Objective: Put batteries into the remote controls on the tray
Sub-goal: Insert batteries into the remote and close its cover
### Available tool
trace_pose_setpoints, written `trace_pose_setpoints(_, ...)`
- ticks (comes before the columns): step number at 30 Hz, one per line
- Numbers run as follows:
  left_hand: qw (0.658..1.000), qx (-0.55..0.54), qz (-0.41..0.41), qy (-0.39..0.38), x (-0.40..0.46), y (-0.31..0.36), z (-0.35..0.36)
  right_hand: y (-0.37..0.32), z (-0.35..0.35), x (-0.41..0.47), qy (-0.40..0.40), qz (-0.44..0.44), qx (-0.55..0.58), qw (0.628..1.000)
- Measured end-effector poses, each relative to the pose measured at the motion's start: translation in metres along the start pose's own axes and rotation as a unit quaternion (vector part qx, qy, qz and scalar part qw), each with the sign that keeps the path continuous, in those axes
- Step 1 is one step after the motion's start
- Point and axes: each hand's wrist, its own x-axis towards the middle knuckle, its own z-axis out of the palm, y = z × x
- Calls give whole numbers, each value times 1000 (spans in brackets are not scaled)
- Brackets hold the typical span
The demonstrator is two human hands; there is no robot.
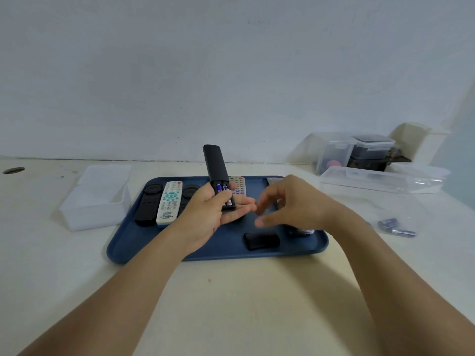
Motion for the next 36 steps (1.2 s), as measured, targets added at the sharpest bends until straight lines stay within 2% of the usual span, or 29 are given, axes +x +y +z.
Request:
trace_pose_setpoints(2,1000,16,2,-9,-2,-2,2,0,6,1,-43,3,-93,995)
trace_pose_setpoints(4,1000,20,10,-11,-2,-4,3,3,10,4,-67,12,-124,990)
trace_pose_setpoints(9,1000,-5,8,-29,1,-2,1,9,13,8,-101,22,-127,987)
trace_pose_setpoints(14,997,-26,1,-77,0,0,-5,7,10,5,-110,-4,-122,986)
trace_pose_setpoints(17,994,-39,4,-99,0,3,-6,9,-4,2,-64,-1,-60,996)
trace_pose_setpoints(21,993,-72,4,-96,1,10,-6,8,-13,-3,-22,9,87,996)
trace_pose_setpoints(25,988,-129,-15,-87,4,10,-8,2,-2,-1,-10,38,308,951)
trace_pose_setpoints(27,987,-133,-20,-91,5,8,-8,-3,8,4,-1,32,376,926)
trace_pose_setpoints(29,988,-116,-4,-102,6,6,-8,-5,15,7,11,33,398,917)
trace_pose_setpoints(32,989,-108,22,-99,7,4,-7,-3,16,9,42,49,381,922)
trace_pose_setpoints(36,980,-183,9,-72,8,5,-7,0,14,10,66,59,386,918)
